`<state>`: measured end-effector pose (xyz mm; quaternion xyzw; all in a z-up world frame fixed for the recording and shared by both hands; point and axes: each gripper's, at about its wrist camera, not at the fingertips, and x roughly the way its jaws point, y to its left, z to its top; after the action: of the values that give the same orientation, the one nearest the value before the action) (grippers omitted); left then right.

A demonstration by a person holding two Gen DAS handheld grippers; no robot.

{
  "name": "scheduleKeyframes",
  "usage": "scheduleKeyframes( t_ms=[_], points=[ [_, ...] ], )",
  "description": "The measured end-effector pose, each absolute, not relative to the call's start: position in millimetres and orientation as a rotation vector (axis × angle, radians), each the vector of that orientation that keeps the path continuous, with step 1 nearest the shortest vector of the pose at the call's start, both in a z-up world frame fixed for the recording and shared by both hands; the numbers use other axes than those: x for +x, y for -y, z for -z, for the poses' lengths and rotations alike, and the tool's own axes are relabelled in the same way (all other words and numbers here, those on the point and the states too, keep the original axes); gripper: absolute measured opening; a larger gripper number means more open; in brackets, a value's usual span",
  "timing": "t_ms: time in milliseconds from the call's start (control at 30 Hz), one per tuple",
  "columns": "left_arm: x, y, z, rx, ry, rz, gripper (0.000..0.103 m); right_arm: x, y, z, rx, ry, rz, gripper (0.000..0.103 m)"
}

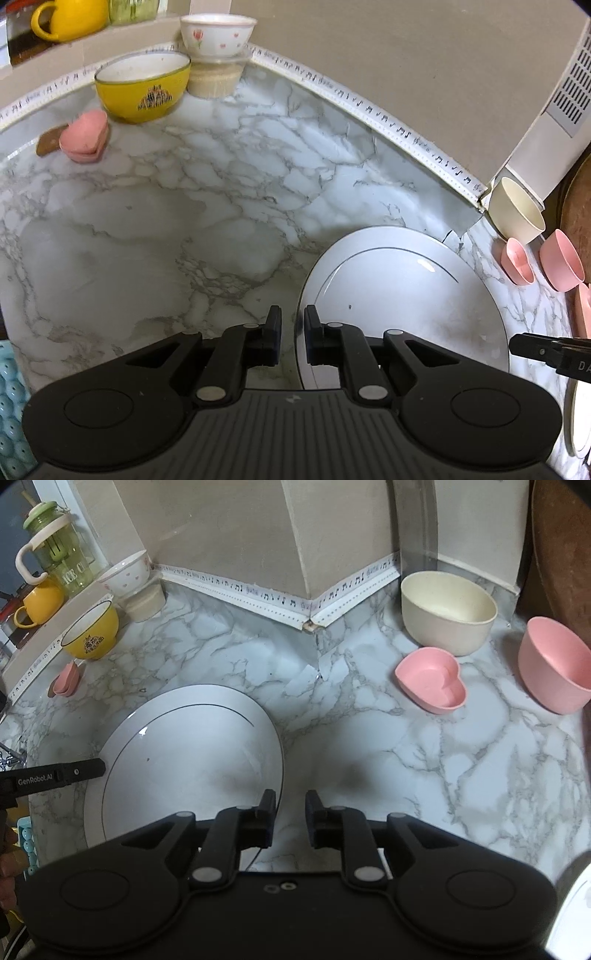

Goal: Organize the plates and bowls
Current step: 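Open both grippers and pull back from the large white plate, then move both grippers to the white plate with the floral print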

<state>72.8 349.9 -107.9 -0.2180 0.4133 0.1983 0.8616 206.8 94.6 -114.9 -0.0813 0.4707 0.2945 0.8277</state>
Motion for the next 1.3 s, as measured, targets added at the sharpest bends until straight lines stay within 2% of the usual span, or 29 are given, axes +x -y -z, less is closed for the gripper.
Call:
scheduleKeyframes(
  t_ms=[333,400,667,767,900,1067,1300],
  points=[
    [68,-324,75,-0.404,-0.785,-0.323,0.012,189,-74,92,-0.158,-0.948,-0.588,0.024],
    [68,-315,70,-0.395,-0.772,-0.298,0.012,183,-70,87,-0.164,-0.93,-0.577,0.029],
    [69,-274,49,-0.312,-0.704,-0.164,0.012,162,-42,67,-0.136,-0.868,-0.533,0.033],
    [71,-256,42,-0.304,-0.696,-0.094,0.023,153,-30,62,-0.132,-0.847,-0.502,0.038],
    [70,-233,35,-0.272,-0.659,-0.033,0.06,140,-12,54,-0.113,-0.814,-0.467,0.044],
    [73,-212,29,-0.243,-0.647,0.036,0.062,126,11,46,-0.078,-0.783,-0.415,0.052],
    [81,-178,26,-0.196,-0.654,0.133,0.063,103,45,40,-0.051,-0.741,-0.327,0.071]
  ],
)
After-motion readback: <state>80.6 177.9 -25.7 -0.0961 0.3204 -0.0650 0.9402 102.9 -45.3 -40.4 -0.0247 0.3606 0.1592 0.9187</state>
